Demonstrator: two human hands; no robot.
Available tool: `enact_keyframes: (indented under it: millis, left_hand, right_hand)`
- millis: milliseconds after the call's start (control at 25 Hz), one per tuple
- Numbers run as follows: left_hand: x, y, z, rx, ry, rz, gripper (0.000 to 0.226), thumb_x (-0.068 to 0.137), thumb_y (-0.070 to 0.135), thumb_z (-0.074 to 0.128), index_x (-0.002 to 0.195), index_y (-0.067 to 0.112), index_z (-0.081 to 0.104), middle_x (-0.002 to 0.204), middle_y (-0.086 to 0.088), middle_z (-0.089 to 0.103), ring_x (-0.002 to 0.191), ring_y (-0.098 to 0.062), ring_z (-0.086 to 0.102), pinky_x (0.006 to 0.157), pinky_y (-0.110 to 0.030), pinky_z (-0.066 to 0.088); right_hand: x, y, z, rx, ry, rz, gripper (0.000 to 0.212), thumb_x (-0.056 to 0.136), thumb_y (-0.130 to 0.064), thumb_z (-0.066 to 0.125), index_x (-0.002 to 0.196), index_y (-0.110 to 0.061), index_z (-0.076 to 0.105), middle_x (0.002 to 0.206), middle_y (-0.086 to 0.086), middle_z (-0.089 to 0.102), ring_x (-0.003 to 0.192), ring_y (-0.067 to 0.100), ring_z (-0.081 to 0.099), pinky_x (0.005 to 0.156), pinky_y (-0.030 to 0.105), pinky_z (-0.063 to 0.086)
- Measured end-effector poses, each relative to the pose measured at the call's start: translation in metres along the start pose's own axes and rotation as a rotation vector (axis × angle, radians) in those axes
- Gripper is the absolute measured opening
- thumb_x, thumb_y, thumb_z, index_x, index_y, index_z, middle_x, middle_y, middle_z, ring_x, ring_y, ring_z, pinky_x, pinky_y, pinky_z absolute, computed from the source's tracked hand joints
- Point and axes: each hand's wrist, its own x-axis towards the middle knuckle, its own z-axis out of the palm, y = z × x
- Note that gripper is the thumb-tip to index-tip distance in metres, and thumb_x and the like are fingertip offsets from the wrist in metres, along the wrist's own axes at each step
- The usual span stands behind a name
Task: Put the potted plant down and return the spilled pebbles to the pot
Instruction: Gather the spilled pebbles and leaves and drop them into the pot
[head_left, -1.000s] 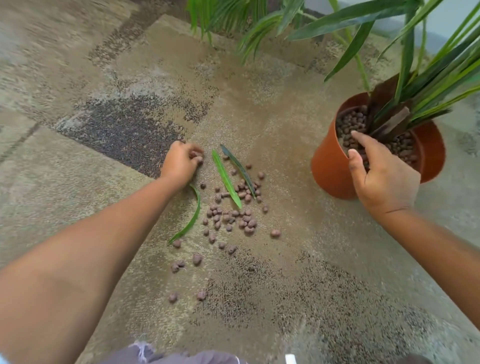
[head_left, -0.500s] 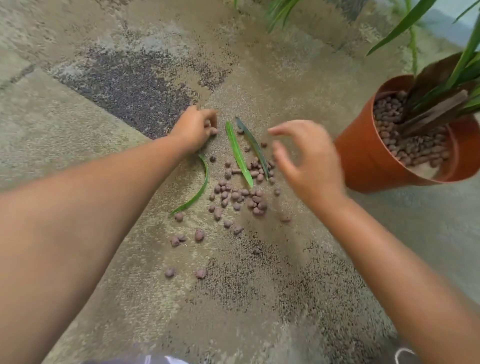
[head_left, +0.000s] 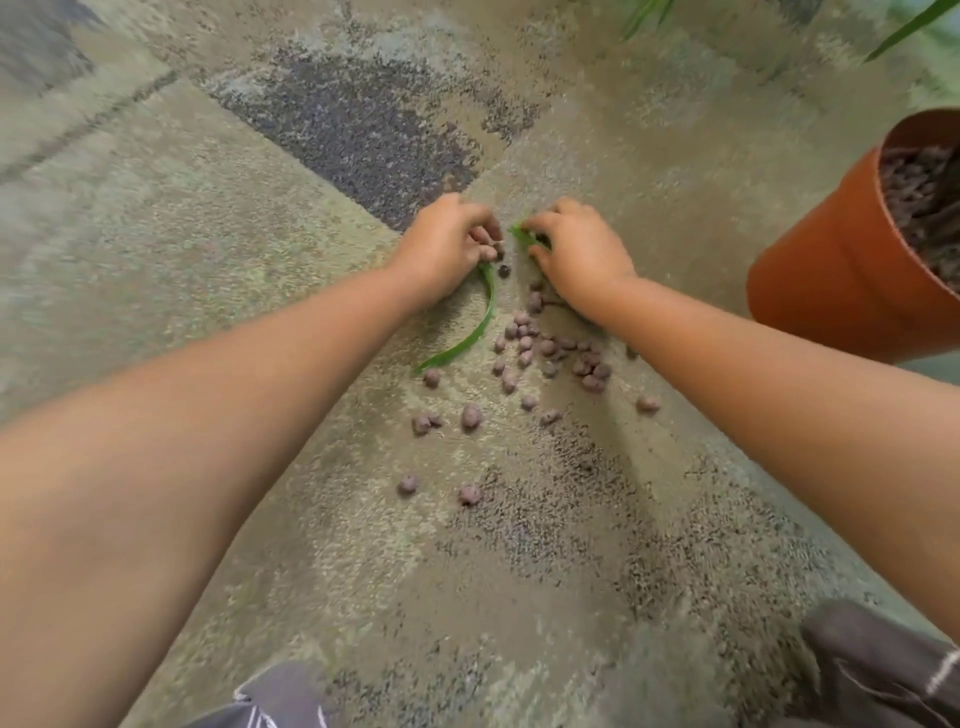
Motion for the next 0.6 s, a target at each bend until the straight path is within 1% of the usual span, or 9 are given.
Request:
enact_keyframes:
  millis: [80, 120, 200, 280, 360, 440, 520, 600]
  left_hand:
    - [-0.024, -0.004, -0.009, 0.016, -0.005, 0.007, 0.023, 0.085, 0.012, 0.059, 0.107, 0.016, 0.061, 0.101, 0.0, 0.045, 0.084, -0.012, 0.051, 0.08, -0.024, 0.042]
    - [-0.037, -0.008, -0.014, 0.028, -0.012, -0.006, 0.025, 0.085, 0.013, 0.059, 0.11, 0.018, 0.059, 0.105, 0.0, 0.046, 0.088, -0.012, 0.051, 0.083, -0.025, 0.041]
    - [-0.059, -0.015, -0.025, 0.042, -0.043, -0.038, 0.026, 0.085, 0.015, 0.059, 0.111, 0.02, 0.056, 0.115, -0.003, 0.049, 0.098, -0.015, 0.055, 0.089, -0.03, 0.044]
    - [-0.08, -0.018, -0.032, 0.072, -0.057, -0.067, 0.027, 0.085, 0.017, 0.059, 0.111, 0.018, 0.056, 0.119, -0.005, 0.051, 0.102, -0.018, 0.056, 0.088, -0.028, 0.042]
    - [-0.096, -0.019, -0.034, 0.098, -0.051, -0.093, 0.024, 0.086, 0.016, 0.057, 0.11, 0.015, 0.056, 0.115, -0.004, 0.053, 0.1, -0.017, 0.054, 0.085, -0.024, 0.038]
    - [-0.109, -0.018, -0.029, 0.067, -0.089, -0.133, 0.02, 0.088, 0.011, 0.053, 0.107, 0.014, 0.056, 0.109, -0.004, 0.054, 0.097, -0.015, 0.052, 0.083, -0.022, 0.037]
    - [-0.118, -0.015, -0.021, 0.028, -0.131, -0.175, 0.019, 0.087, 0.011, 0.054, 0.106, 0.013, 0.056, 0.103, -0.003, 0.052, 0.096, -0.016, 0.053, 0.083, -0.021, 0.038]
    - [-0.122, -0.012, -0.017, 0.018, -0.11, -0.206, 0.022, 0.084, 0.017, 0.059, 0.106, 0.012, 0.056, 0.102, -0.003, 0.051, 0.091, -0.015, 0.052, 0.08, -0.022, 0.039]
  right_hand:
    - [-0.009, -0.009, -0.003, 0.014, -0.007, -0.047, 0.034, 0.09, -0.006, 0.051, 0.122, -0.016, 0.059, 0.12, 0.014, 0.057, 0.111, 0.034, 0.052, 0.09, 0.04, 0.046]
    - [-0.014, -0.013, -0.006, 0.03, -0.024, -0.054, 0.035, 0.089, -0.003, 0.052, 0.12, -0.016, 0.061, 0.119, 0.013, 0.058, 0.109, 0.033, 0.054, 0.09, 0.04, 0.047]
    - [-0.024, -0.014, -0.016, 0.065, -0.052, -0.031, 0.034, 0.088, -0.002, 0.054, 0.117, -0.017, 0.063, 0.121, 0.011, 0.059, 0.108, 0.029, 0.057, 0.091, 0.036, 0.048]
    - [-0.035, -0.009, -0.027, 0.14, -0.025, -0.002, 0.032, 0.087, -0.003, 0.057, 0.114, -0.017, 0.065, 0.123, 0.008, 0.061, 0.108, 0.025, 0.059, 0.09, 0.032, 0.048]
    - [-0.05, -0.002, -0.039, 0.238, 0.026, 0.04, 0.03, 0.086, -0.003, 0.06, 0.112, -0.017, 0.067, 0.12, 0.005, 0.063, 0.106, 0.02, 0.06, 0.086, 0.025, 0.046]
    - [-0.068, 0.012, -0.049, 0.373, 0.081, 0.128, 0.028, 0.084, -0.006, 0.063, 0.109, -0.016, 0.069, 0.115, 0.003, 0.066, 0.099, 0.015, 0.06, 0.081, 0.019, 0.043]
    - [-0.085, 0.027, -0.057, 0.477, 0.12, 0.228, 0.025, 0.082, -0.009, 0.066, 0.106, -0.016, 0.07, 0.102, 0.0, 0.066, 0.084, 0.008, 0.057, 0.074, 0.018, 0.041]
    - [-0.096, 0.039, -0.07, 0.511, 0.193, 0.267, 0.023, 0.081, -0.012, 0.068, 0.103, -0.019, 0.071, 0.092, -0.006, 0.062, 0.069, 0.0, 0.051, 0.068, 0.017, 0.039]
